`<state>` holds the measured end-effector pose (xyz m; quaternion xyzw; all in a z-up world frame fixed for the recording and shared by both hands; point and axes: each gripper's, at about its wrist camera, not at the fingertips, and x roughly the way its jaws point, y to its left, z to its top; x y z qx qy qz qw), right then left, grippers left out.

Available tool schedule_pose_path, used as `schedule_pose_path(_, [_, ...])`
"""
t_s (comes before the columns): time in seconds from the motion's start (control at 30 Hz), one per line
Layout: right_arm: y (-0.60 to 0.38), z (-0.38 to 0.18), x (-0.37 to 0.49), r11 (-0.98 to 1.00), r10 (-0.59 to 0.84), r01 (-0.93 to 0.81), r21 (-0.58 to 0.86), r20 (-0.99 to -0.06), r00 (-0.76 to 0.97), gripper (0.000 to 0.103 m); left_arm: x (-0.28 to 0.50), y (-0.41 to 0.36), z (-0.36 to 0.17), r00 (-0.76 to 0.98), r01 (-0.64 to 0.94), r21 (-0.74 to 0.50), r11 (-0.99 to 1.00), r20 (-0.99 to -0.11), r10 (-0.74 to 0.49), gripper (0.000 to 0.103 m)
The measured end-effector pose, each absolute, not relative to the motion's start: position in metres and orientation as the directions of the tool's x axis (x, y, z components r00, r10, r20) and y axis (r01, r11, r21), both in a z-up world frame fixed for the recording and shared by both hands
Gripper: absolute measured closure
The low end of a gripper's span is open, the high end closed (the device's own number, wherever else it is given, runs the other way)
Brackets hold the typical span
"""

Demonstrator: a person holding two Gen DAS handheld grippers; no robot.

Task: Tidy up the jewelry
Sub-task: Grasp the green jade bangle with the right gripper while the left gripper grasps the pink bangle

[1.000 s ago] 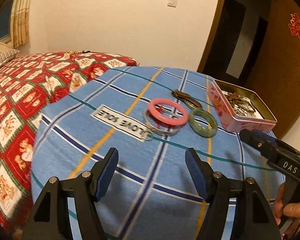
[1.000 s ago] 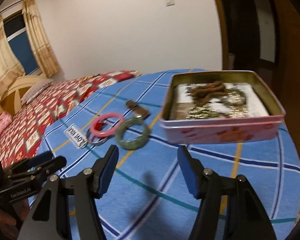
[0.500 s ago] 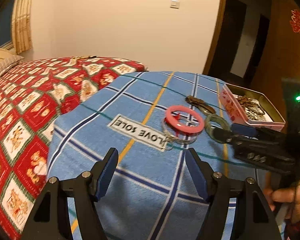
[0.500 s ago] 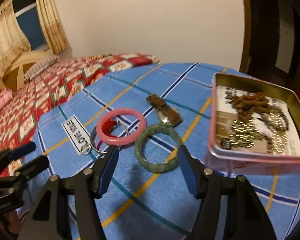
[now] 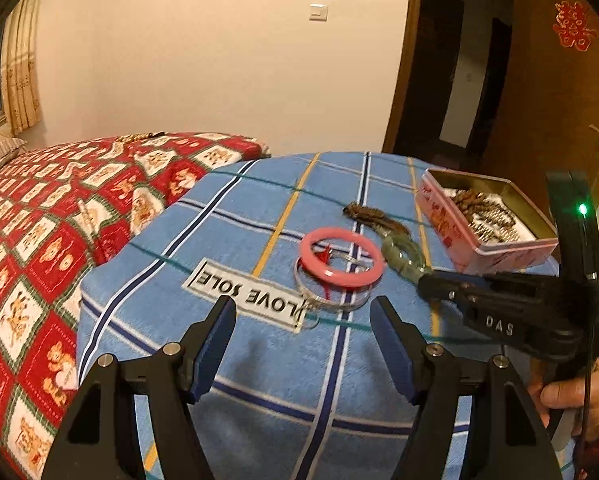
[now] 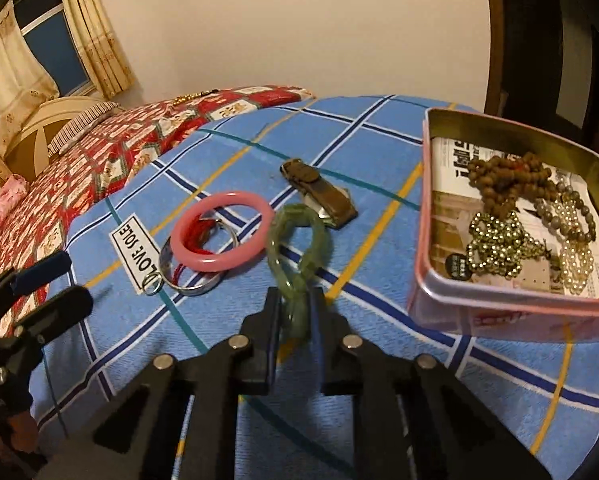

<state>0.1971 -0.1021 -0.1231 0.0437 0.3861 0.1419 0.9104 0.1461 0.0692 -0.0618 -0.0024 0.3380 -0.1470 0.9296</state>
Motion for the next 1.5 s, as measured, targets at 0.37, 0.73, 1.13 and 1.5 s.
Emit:
schedule_pose_path(0.37, [-0.128, -0.103, 0.161, 0.942, 0.323, -0.2, 0.271, -0.556, 0.766, 0.087, 0.166, 0.039, -0.054, 0.711, 0.408, -0.087, 0.909, -0.594, -0.376, 0.056])
schedule_pose_path(0.73, [-0.14, -0.114, 0.162, 0.925, 0.35, -0.175, 0.338, -0.576, 0.739, 0.087, 0.208, -0.015, -0.082, 0.567, 0.538, 0.0, 0.843, -0.74, -0.362, 0.063])
schedule_pose_path(1.13, [-0.143, -0.12, 0.16, 0.91, 0.389, -0.176, 0.375, -0.625, 0.677, 0.076, 0.219, -0.004, -0.096, 0.523, 0.505, -0.053, 0.861, -0.775, -0.354, 0.092])
schedule_pose_path(1.5, [-0.139, -0.112, 0.168, 0.944, 0.321, -0.175, 0.281, -0.646, 0.692, 0.071, 0.184, 0.031, -0.037, 0.617, 0.493, -0.198, 0.847, -0.608, -0.5, 0.093])
